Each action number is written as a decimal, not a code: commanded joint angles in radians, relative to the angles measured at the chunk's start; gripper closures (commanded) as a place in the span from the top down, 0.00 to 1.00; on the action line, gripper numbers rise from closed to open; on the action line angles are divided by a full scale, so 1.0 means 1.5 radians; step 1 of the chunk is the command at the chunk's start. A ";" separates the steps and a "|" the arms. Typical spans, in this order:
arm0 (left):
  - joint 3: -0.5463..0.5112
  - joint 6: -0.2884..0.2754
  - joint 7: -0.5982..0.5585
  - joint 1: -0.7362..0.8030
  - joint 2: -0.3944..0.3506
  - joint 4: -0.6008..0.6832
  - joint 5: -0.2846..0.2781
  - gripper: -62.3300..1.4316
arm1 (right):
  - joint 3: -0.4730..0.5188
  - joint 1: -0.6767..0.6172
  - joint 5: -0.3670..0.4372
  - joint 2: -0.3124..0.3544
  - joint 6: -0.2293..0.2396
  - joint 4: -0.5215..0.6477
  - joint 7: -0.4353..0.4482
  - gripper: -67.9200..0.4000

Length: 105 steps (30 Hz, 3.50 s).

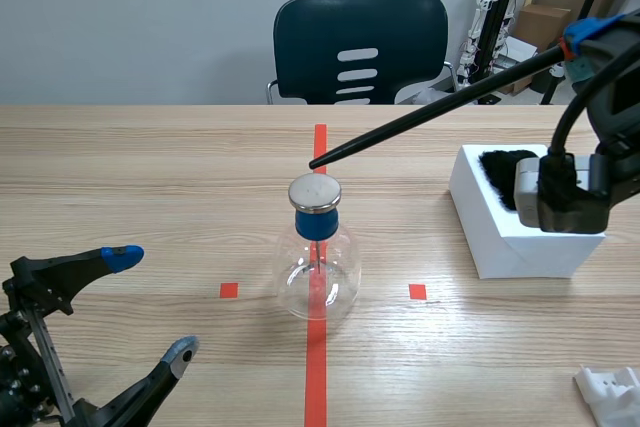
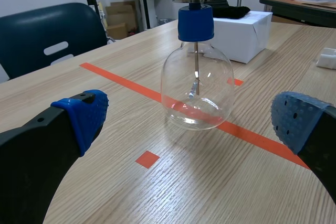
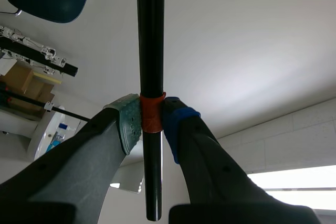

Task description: Do the electroscope experiment. move the rod toward and away from the electroscope

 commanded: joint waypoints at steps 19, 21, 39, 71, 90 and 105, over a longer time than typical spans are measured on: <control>-0.001 -0.001 -0.013 -0.002 0.003 0.007 -0.005 1.00 | 0.058 -0.037 0.093 0.009 -0.054 0.020 -0.003 0.01; -0.001 -0.001 -0.013 -0.002 0.003 0.007 -0.005 1.00 | 0.082 -0.057 0.121 0.009 -0.060 0.028 0.003 0.01; -0.001 -0.001 -0.013 -0.002 0.003 0.007 -0.005 1.00 | 0.276 -0.389 0.264 -0.122 -0.213 0.125 0.154 0.01; -0.001 -0.001 -0.013 -0.002 0.003 0.007 -0.005 1.00 | 0.315 -0.551 0.322 -0.425 -0.308 0.092 0.360 0.01; -0.001 -0.001 -0.013 -0.002 0.003 0.007 -0.005 1.00 | 0.315 -0.548 0.322 -0.425 -0.308 0.091 0.359 0.01; -0.001 -0.001 -0.013 -0.002 0.003 0.007 -0.005 1.00 | 0.315 -0.548 0.322 -0.425 -0.308 0.091 0.359 0.01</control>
